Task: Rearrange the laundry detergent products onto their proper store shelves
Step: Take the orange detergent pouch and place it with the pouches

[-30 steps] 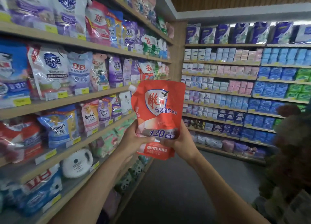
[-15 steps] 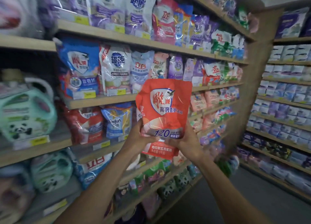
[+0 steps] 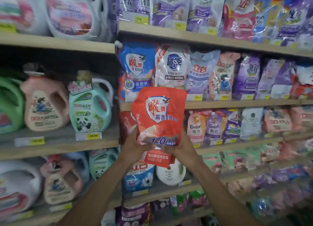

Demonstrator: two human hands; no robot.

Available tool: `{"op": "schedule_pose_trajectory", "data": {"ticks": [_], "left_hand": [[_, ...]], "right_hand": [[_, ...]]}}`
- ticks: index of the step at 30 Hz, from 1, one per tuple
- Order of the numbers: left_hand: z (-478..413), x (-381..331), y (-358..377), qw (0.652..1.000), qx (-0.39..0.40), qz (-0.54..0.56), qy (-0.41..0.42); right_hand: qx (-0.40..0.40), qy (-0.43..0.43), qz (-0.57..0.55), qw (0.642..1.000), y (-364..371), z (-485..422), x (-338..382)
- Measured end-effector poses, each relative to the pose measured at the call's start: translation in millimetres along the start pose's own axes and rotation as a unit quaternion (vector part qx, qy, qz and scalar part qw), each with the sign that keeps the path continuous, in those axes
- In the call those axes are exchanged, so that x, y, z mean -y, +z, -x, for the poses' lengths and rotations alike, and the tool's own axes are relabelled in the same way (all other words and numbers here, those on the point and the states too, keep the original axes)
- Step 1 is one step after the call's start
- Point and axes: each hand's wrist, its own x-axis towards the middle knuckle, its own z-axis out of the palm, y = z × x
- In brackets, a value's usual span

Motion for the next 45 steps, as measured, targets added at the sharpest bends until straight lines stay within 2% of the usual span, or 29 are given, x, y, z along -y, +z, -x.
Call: {"op": "schedule_pose_trajectory", "data": {"ticks": [10, 19, 31, 37, 42, 45], "left_hand": [[-35, 46, 7, 0.994, -0.106, -0.034, -0.008], [-64, 67, -2, 0.982, -0.155, -0.107, 0.002], [-102, 96, -10, 0.964, -0.213, -0.149, 0.060], [-127, 112, -20, 0.949, -0.235, -0.188, 0.098], [-144, 139, -30, 0.957, -0.221, -0.171, 0.079], [-151, 162, -36, 0.969, -0.196, -0.145, 0.039]], "right_hand": [[0.098, 0.006, -0.022, 0.995, 1, -69, -65], [0.140, 0.005, -0.025, 0.990, 11, -111, -86], [0.118, -0.068, 0.078, 0.988, 29, -156, -112], [0.085, -0.085, 0.075, 0.990, 49, -186, -131], [0.085, -0.061, 0.068, 0.992, 63, -194, -156], [0.099, -0.038, 0.061, 0.993, 66, -191, -174]]}}
